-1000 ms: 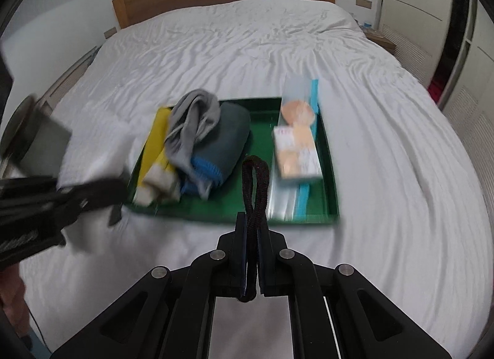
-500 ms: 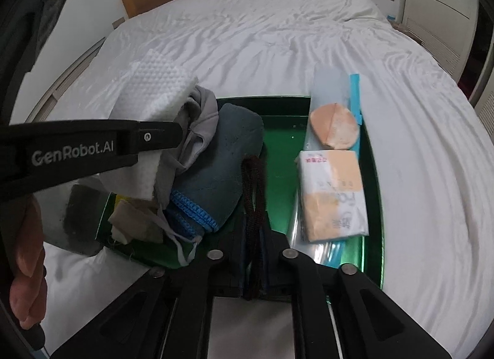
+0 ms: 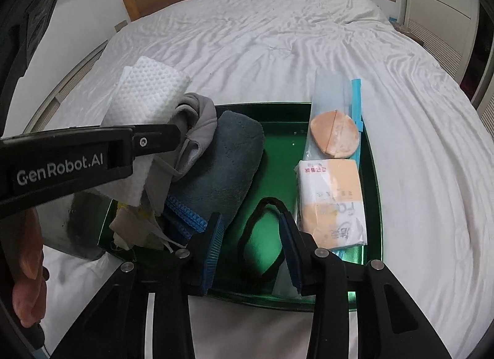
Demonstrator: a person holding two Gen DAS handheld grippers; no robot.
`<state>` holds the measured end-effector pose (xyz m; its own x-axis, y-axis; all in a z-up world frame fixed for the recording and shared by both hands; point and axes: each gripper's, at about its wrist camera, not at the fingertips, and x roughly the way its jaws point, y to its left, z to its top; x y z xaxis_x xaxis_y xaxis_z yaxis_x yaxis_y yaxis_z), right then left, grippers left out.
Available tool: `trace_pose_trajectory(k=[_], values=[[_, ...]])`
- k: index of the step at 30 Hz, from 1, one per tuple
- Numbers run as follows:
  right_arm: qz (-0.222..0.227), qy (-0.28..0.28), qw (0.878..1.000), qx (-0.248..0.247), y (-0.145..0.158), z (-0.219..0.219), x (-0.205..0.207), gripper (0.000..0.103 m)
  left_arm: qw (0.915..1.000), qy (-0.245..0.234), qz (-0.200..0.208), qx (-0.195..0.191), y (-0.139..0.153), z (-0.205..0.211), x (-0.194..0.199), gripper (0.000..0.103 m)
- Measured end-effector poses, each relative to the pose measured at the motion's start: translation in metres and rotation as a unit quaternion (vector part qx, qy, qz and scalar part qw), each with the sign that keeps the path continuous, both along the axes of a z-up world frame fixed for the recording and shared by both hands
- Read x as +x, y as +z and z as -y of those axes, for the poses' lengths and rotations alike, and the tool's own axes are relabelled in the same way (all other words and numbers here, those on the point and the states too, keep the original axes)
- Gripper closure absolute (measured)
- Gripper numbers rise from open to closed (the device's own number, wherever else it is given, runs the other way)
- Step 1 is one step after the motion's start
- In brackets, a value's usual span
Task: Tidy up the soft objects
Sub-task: 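Carry the hair tie with the right tool while the left tool carries the wipe to the tray, then release the black hair tie into the green tray with the right tool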
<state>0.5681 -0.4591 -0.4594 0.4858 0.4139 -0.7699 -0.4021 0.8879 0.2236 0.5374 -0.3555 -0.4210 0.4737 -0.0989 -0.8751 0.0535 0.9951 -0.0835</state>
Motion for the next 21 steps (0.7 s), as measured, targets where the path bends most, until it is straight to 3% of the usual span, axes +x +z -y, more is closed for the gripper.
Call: trace_pose_trajectory(k=[21], values=[[0.005, -0.014, 1.000, -0.008, 0.015, 0.017, -0.026, 0.064, 0.9970, -0.025, 0.064, 0.036, 0.043, 0.028, -0.043, 0.075]])
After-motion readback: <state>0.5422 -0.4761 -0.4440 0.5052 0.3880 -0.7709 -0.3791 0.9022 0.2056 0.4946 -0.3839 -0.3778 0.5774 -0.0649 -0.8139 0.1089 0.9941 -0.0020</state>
